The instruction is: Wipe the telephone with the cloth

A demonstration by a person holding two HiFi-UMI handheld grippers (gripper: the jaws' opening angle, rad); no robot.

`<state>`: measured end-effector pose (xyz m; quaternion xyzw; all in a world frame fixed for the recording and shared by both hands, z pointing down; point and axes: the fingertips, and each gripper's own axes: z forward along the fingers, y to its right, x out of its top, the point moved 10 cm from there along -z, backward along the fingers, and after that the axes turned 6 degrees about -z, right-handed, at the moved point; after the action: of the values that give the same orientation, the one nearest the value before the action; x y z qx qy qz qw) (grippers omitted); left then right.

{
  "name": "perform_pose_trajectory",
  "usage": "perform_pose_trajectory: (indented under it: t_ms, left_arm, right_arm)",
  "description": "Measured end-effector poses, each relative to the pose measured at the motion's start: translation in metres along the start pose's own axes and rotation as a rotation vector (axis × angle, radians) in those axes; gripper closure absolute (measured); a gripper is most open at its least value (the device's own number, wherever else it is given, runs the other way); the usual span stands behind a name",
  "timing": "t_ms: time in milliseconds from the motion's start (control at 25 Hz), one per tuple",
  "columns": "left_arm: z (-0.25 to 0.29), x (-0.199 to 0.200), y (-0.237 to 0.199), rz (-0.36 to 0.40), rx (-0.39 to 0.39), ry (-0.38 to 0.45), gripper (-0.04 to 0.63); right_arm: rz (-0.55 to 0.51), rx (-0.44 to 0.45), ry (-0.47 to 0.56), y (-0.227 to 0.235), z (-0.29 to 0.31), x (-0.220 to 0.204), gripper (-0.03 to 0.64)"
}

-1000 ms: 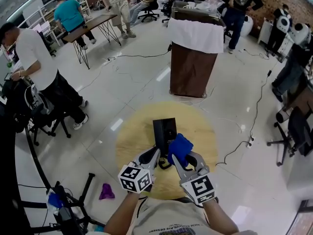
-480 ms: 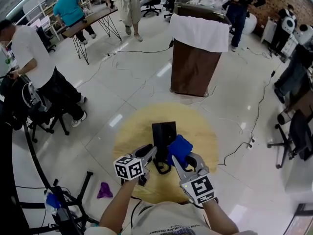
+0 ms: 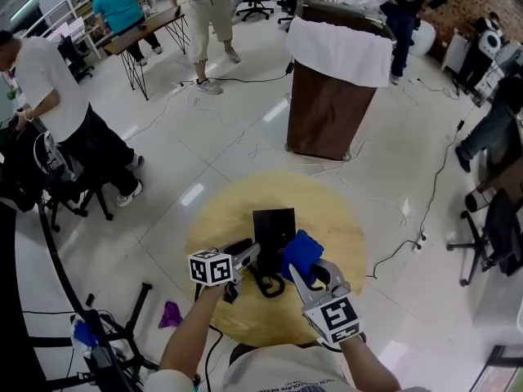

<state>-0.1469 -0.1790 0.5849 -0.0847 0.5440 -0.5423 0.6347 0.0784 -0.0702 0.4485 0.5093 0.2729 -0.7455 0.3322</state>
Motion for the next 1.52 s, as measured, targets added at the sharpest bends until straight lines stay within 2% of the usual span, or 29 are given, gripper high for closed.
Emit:
perform_pose_trajectory:
  t_ms: [200,480,560,840,1040,1240,1360,1520]
  left_arm:
    - [0.009,0.001,-0.015,-0.034,-0.045,-0.049,0.456]
    - [0.019,0.004,-0.023,-0.089,-0.196,-0.121,0.462]
    - [0.021,0.005,-0.025,-0.092,-0.204,-0.143,0.499]
    - [0.023,0.007,-0.030,-0.160,-0.248,-0.186,0.519]
    - [0.022,0.007,-0.028,-0.178,-0.246,-0.200,0.526]
    - [0.020,0.007,-0.025,-0.186,-0.251,-0.196,0.528]
    - [0.017,0.010,-0.023,-0.169,-0.244,-0.169,0.529]
    - [0.013,0.012,-0.018,-0.186,-0.245,-0.144,0.529]
  right_arm:
    - [0.000,0.008,-0.014,0.006,0.009,-0.003,0.555]
    - [0.021,-0.007,-0.051,0.011,0.011,-0.011,0.555]
    - [0.026,-0.010,-0.053,0.012,0.012,-0.013,0.555]
    - [0.035,-0.008,-0.051,0.013,0.014,-0.016,0.555]
    - [0.039,-0.009,-0.059,0.014,0.013,-0.018,0.555]
    - [0.036,-0.006,-0.046,0.013,0.014,-0.016,0.555]
    - [0.036,-0.003,-0.048,0.011,0.014,-0.013,0.555]
    - [0.026,-0.001,-0.028,0.011,0.012,-0.012,0.555]
